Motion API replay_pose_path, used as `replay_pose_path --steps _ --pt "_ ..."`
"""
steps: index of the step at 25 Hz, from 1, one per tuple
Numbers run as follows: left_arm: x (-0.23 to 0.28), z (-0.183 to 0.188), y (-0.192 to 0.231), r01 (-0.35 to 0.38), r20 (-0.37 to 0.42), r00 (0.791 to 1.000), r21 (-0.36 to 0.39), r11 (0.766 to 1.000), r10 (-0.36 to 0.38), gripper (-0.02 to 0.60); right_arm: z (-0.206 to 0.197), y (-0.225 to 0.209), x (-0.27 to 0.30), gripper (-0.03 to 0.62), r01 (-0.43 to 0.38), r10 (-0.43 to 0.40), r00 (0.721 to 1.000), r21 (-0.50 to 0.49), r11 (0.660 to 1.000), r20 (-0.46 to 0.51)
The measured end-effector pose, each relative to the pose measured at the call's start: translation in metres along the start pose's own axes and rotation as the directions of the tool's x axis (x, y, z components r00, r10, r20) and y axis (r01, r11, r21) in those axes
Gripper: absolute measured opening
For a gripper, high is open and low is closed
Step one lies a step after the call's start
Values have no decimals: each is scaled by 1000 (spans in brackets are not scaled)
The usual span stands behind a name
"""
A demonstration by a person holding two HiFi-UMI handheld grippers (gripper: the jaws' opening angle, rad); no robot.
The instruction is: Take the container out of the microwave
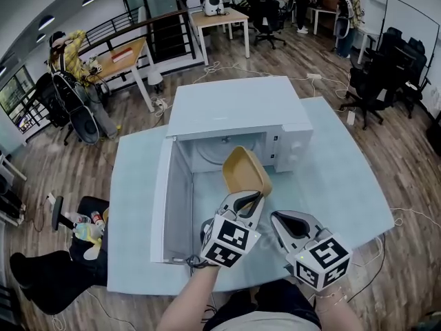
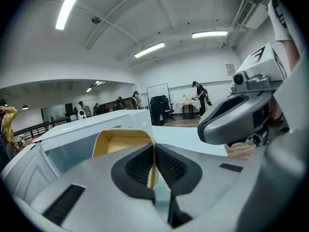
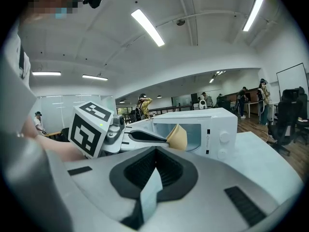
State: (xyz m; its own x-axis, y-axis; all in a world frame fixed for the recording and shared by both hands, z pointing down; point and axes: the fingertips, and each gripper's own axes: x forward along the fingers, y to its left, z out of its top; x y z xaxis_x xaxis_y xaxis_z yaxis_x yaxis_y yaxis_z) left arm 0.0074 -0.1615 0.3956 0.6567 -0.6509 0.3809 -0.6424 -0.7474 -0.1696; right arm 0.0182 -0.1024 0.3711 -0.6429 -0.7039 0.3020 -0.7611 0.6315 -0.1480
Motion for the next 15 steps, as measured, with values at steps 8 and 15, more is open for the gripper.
replay_pose_path --steps 8,15 --pt "27 5 9 13 14 1000 -18 1000 -12 25 7 -21 7 9 9 -10 1000 -25 1000 -18" --pt "48 1 9 32 28 999 -49 998 -31 25 7 -34 12 9 9 -11 999 -40 999 -40"
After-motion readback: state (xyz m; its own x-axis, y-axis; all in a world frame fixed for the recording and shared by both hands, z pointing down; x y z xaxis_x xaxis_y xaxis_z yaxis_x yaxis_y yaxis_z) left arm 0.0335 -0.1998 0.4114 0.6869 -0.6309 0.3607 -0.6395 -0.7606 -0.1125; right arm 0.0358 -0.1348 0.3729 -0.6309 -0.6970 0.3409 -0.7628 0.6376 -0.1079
